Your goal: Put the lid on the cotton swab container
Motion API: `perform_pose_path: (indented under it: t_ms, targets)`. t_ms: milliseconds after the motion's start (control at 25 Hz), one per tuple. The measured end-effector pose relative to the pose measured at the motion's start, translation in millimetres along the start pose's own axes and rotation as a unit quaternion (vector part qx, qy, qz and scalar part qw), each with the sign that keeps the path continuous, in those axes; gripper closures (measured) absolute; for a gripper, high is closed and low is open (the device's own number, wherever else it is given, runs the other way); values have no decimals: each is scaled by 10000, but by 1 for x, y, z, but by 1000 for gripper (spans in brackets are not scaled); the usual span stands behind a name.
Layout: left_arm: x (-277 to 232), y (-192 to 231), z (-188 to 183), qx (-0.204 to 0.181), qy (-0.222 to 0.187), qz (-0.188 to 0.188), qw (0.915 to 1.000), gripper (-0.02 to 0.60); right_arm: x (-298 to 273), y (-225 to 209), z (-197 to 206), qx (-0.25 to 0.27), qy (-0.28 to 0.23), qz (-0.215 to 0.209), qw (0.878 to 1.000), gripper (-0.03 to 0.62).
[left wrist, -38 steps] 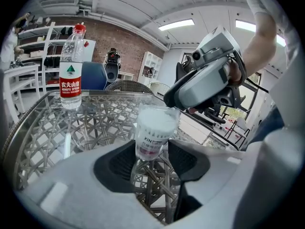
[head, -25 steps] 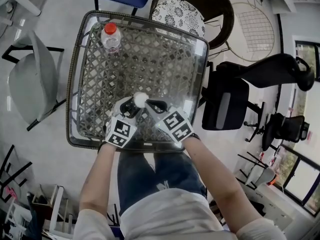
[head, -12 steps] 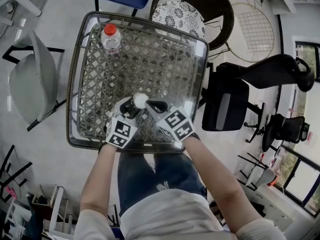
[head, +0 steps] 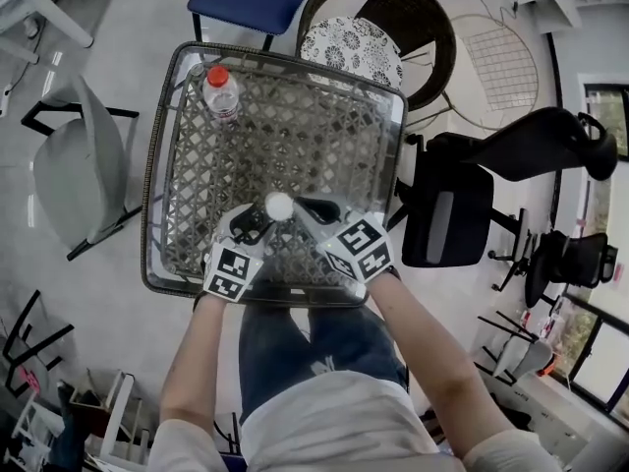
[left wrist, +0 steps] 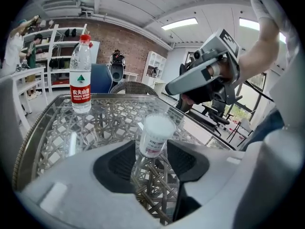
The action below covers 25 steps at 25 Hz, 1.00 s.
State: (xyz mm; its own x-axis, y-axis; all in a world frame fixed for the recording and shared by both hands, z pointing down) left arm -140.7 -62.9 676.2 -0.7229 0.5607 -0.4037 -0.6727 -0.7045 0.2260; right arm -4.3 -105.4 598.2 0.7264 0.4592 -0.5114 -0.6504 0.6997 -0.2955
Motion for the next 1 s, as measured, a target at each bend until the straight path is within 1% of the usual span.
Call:
perform_pose_path:
  t_ms: [120,200,240,280,360,440,600,760,880,1000]
  targets:
    - [13,-1,-15,-5,-156,-130,9998,420,10,2,-15,-6,-222,-7,9998,583]
    - [22,-3,-28,-13,-271,-221,9994,529,18,4,-27,8,-387,-18,9992,583]
    - [27,-4,-34,20,-335,-278,9991,561,23,6,-32,12,-472,-27,9989,583]
    - [32,-4,-41,90,-387,-336,9986,574,27,7,-37,12,-556,-37,9984,583]
    - [40,-5,-56,279,-493,-440,9974,574,37,9,-49,6,-735,-57,9973,583]
    - [49,-8,-78,367,-717,-559,9952,574,48,12,-62,3,-932,-70,9956,583]
    - [72,-23,-129,230,-1137,-756,9904,574,79,21,-90,25,-1338,-83,9910,583]
    - [93,-33,-177,129,-1563,-989,9827,574,106,27,-121,106,-1784,-123,9838,583]
    - [112,-48,-210,62,-1766,-1095,9782,574,131,37,-142,197,-2006,-175,9793,583]
    - [128,-67,-241,-94,-1934,-1153,9743,574,157,46,-163,318,-2272,-262,9730,583]
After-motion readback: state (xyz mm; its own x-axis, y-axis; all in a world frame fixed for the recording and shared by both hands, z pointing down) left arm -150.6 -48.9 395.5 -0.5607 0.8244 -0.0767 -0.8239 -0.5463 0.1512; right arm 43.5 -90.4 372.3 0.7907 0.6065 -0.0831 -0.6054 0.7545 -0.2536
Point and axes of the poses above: the fingertips, and each gripper's own axes: x backward along the fingers, y to its left, z out of its underside, the point moved 7 cm from there along x, backward along the fingers, and after that the axes turned 13 degrees about -y, right-handed, at the moved point
